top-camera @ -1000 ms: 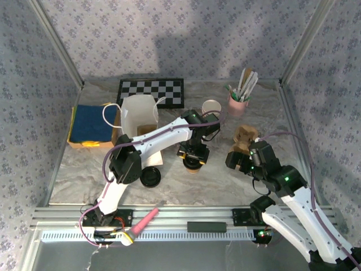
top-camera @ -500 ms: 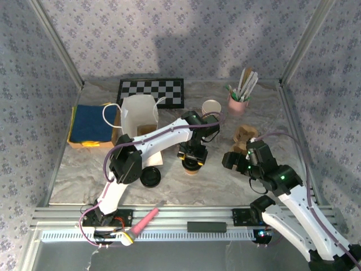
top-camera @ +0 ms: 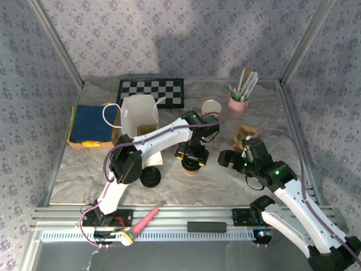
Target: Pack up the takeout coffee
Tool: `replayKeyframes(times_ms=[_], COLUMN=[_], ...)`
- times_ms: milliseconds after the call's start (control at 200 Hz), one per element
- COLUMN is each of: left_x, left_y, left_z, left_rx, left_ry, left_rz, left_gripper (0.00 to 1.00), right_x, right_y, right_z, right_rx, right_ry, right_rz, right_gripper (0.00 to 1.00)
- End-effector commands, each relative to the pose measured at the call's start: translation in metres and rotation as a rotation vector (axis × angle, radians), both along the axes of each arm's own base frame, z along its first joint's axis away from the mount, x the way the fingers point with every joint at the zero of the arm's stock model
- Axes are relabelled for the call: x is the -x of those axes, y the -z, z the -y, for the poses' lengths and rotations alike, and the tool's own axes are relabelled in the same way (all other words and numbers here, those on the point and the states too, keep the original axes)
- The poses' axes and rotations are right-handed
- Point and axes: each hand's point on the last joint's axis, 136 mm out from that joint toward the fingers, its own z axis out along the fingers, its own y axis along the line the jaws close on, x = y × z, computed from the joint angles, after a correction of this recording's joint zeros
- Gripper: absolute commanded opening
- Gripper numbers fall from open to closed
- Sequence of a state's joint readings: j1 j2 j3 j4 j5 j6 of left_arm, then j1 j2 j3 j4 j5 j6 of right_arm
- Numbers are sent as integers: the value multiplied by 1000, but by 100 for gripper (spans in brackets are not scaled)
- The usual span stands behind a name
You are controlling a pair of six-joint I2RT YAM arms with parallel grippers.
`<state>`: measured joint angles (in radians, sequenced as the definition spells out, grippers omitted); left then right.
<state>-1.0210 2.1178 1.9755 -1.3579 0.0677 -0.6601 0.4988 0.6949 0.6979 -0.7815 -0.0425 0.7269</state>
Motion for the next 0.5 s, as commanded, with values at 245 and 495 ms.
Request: replayKeyframes(times_ms=[245,495], left_x=[-3,-9], left_y=[-33,-32], left_z=[1,-5], left_rx=[40,44], left_ry=[-17,7], left_rz=[30,112], left_gripper=[79,79], right_x=[1,-1], right_y=[5,5], right_z=[-4,-1], right_rx=[-10,1], right_ry=[-3,4], right_rz=[-18,-11], right_gripper=[99,100])
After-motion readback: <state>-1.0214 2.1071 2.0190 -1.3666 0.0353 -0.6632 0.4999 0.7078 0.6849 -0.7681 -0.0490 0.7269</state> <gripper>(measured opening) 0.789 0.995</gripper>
